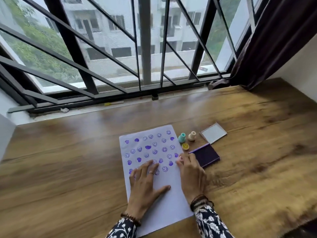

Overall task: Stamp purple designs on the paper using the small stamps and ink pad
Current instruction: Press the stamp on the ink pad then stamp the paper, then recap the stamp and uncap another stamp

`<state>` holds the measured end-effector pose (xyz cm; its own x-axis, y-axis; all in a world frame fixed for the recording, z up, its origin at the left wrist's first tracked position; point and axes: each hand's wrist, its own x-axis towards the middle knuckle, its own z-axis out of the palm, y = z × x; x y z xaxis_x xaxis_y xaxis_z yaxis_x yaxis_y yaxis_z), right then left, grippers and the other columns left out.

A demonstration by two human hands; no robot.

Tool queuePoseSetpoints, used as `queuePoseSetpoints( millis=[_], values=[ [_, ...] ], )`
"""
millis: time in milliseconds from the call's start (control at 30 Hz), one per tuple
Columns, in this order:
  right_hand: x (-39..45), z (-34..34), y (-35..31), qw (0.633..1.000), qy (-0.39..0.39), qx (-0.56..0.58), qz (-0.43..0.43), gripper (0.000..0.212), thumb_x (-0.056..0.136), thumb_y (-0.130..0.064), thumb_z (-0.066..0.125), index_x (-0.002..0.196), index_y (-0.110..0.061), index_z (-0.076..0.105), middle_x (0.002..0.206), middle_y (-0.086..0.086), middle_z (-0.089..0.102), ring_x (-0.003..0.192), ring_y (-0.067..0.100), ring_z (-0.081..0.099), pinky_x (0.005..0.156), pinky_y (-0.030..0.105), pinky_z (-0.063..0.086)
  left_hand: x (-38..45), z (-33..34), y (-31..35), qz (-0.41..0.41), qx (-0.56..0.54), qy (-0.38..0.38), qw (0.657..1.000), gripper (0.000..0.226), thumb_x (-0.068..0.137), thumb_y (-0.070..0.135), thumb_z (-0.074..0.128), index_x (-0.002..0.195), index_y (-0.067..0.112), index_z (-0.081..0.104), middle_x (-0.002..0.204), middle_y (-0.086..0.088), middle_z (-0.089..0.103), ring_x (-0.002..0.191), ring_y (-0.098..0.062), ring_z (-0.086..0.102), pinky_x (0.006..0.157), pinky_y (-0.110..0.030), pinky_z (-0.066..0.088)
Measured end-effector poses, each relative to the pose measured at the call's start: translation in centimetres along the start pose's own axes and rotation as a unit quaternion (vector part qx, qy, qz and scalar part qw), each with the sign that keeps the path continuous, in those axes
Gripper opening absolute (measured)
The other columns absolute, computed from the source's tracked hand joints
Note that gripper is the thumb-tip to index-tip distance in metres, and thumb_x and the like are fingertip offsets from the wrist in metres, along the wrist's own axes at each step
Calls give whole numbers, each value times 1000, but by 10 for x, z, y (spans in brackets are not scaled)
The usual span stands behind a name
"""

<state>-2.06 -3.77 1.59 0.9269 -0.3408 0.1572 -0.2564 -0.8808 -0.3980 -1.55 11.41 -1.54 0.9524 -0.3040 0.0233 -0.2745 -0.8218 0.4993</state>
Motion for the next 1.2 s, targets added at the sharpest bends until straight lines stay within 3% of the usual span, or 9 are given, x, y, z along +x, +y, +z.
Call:
queuePoseSetpoints(
  millis=[300,367,433,500,600,733,833,967,1200],
  values=[
    [3,-2,7,1000,-12,-24,-12,19,88,-36,53,104,-25,56,109,-2,57,86,17,63,70,31,50,0,-3,3,-5,7,-11,1000,80,72,69,51,138,31,25,150,9,21,137,-8,15,108,-31,-1],
    [6,-4,9,999,-30,27,6,16,87,-34,56,99,-24,59,106,-3,57,85,19,63,66,29,47,-1,-5,4,-7,10,-15,1000,80,72,69,51,138,31,24,150,9,20,138,-8,14,108,-31,-2],
    [12,-9,14,985,-50,149,70,14,82,-29,63,92,-21,65,99,0,62,84,21,62,67,30,45,-1,-5,5,-11,6,-18,1000,80,72,69,52,138,32,25,150,10,21,138,-7,14,110,-32,-1],
    [19,-16,22,932,-50,319,163,9,78,-23,68,83,-16,70,81,1,67,74,19,60,62,28,45,-1,-6,5,-16,-5,-18,1000,80,71,68,54,137,33,26,149,11,21,137,-7,14,112,-33,1],
    [24,-29,36,824,-62,494,272,12,80,-24,68,80,-12,71,55,-7,54,46,6,41,38,15,33,0,-6,5,-14,-11,-22,1000,80,72,67,55,137,32,26,149,10,22,138,-7,14,113,-35,2],
    [25,-42,47,723,-95,587,352,16,75,-25,72,66,-12,71,53,-5,57,34,2,36,30,14,28,1,-7,5,-15,-14,-19,1000,75,71,64,59,134,32,33,146,9,28,136,-10,19,112,-38,6],
    [26,-51,53,652,-122,639,390,12,79,-22,67,76,-10,66,64,1,56,30,3,38,29,13,31,9,-5,12,2,-3,24,1000,60,75,56,61,126,30,46,135,5,45,130,-14,33,105,-36,11],
    [33,-61,59,615,-143,662,404,12,86,-21,59,82,-11,63,69,1,53,30,3,38,29,12,33,45,-2,47,67,31,29,997,37,88,41,50,124,32,47,126,6,52,119,-14,41,95,-31,16],
    [49,-70,69,596,-154,680,398,11,86,-20,56,88,-12,63,63,1,53,29,3,39,28,13,33,103,16,80,75,115,-17,990,33,94,37,37,126,30,45,119,0,52,111,-20,42,89,-36,20]
  ],
)
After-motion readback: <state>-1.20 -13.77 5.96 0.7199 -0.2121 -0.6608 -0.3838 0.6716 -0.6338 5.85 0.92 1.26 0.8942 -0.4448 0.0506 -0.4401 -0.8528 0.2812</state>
